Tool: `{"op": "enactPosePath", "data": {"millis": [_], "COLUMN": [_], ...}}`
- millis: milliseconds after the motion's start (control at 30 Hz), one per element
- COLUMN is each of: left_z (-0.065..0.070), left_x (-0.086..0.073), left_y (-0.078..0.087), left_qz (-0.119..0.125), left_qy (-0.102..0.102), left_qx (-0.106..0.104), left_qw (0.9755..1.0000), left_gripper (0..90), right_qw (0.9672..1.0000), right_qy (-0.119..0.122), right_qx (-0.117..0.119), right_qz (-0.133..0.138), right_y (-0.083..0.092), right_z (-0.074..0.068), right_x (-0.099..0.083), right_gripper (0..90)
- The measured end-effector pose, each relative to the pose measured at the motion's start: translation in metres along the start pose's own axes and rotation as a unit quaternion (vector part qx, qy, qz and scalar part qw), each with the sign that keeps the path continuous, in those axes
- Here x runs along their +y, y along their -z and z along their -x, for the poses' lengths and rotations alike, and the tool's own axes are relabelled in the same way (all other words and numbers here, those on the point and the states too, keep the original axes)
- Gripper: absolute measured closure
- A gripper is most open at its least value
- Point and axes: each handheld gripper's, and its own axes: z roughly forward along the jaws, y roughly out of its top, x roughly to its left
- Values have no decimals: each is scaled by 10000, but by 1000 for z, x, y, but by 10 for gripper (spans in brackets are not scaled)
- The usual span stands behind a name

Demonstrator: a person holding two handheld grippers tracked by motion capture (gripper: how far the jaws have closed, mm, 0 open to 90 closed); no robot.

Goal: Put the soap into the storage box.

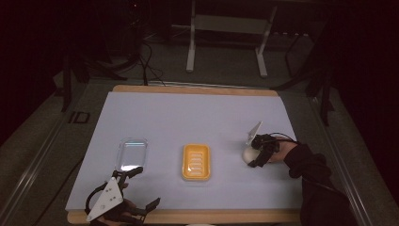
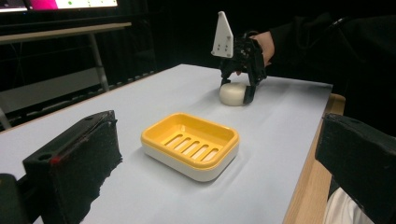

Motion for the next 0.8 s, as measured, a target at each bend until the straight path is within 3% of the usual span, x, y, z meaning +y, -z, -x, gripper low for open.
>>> {"op": "enactPosePath", "data": {"millis": [133,367,500,700,800], "left_z": [0,0,0,0,0], "left_x": [0,0,0,0,0], "left_y": [0,1,1,1,1], "left_qz": [1,27,12,21,24], "left_qy": [-5,13,-7,2,2], "left_qx": [-1,5,-2,6,4], "left_qw": [10000,10000,10000,10000,10000], "left_gripper": [1,1,1,1,1], "right_qw": [9997,9993,9997,9998,9998], "right_qy": [-141,-269,-172,166,180], "right_qx": [-17,149,154,48,61], "right_qz": [-185,-220,-40,-92,-109], "right_y": [0,2,11,21,26], "right_z": [-1,1,-2,-9,-10], "right_x": [6,7,8,12,13], "right_gripper": [247,249,249,249,249]}}
